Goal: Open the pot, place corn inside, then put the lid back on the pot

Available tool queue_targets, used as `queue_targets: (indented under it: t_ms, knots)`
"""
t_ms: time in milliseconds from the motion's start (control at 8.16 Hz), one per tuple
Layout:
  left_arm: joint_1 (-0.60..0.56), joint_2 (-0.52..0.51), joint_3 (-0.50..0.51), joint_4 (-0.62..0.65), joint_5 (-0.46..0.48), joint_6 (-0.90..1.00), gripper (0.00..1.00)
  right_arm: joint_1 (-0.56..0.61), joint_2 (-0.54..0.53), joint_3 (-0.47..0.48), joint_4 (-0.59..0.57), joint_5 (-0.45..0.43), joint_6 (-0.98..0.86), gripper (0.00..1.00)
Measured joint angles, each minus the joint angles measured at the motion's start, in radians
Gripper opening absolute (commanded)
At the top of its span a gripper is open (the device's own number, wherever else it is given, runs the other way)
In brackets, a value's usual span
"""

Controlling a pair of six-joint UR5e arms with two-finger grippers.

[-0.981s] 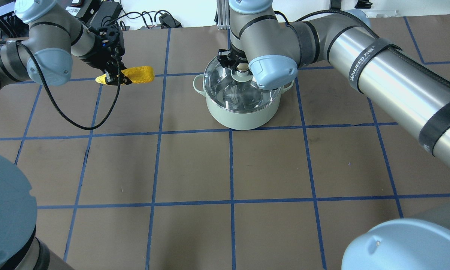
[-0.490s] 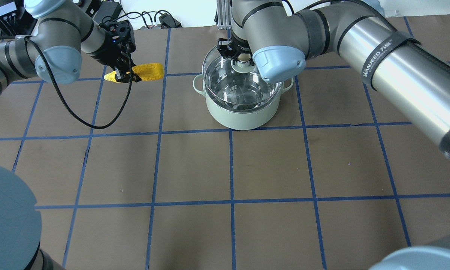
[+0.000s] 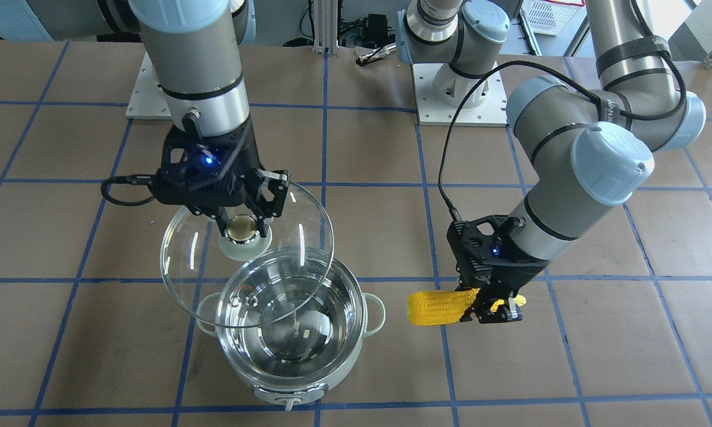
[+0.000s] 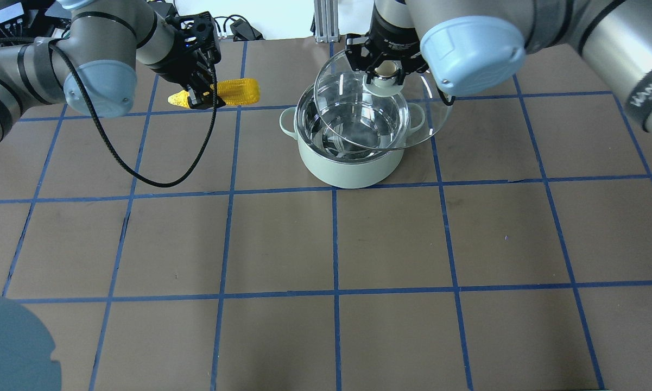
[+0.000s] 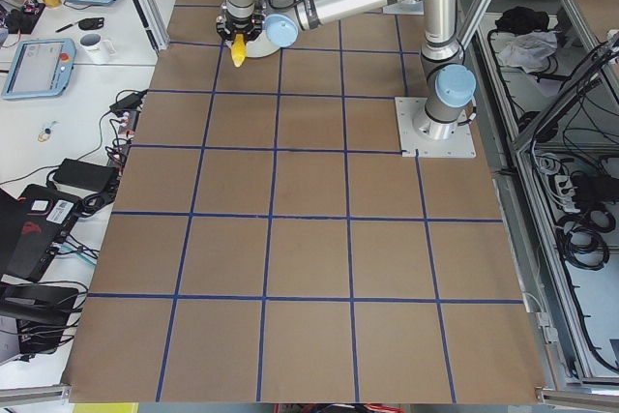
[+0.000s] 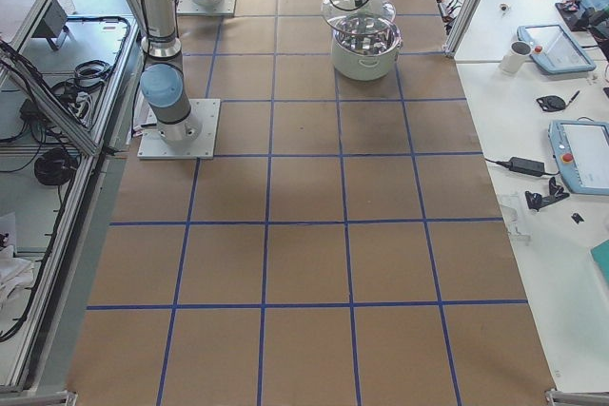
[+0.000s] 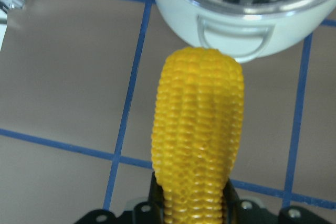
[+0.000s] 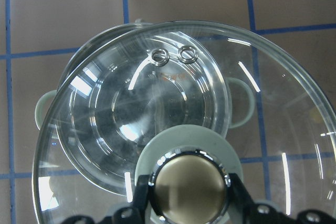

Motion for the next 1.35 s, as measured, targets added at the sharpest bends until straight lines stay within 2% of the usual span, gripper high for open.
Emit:
queue_targets:
  t_ms: [245, 490, 858, 1348]
  knots:
    - [-0.105, 0.008, 0.004, 0.046, 0.007, -0.106, 0.00, -0.071, -0.100, 0.004, 0.146, 0.020, -0.094, 0.38]
    - [-0.188, -0.001, 0.006, 0.139, 0.005, -0.174, 0.00, -0.133, -0.159, 0.012, 0.239, 0.016, -0.194, 0.38]
    - [-0.306, -0.041, 0.007, 0.244, 0.006, -0.284, 0.00, -0.175, -0.174, 0.027, 0.264, 0.024, -0.254, 0.38]
    - [-0.364, -0.145, 0.024, 0.343, -0.001, -0.352, 0.00, -0.185, -0.174, 0.028, 0.261, 0.023, -0.271, 0.38]
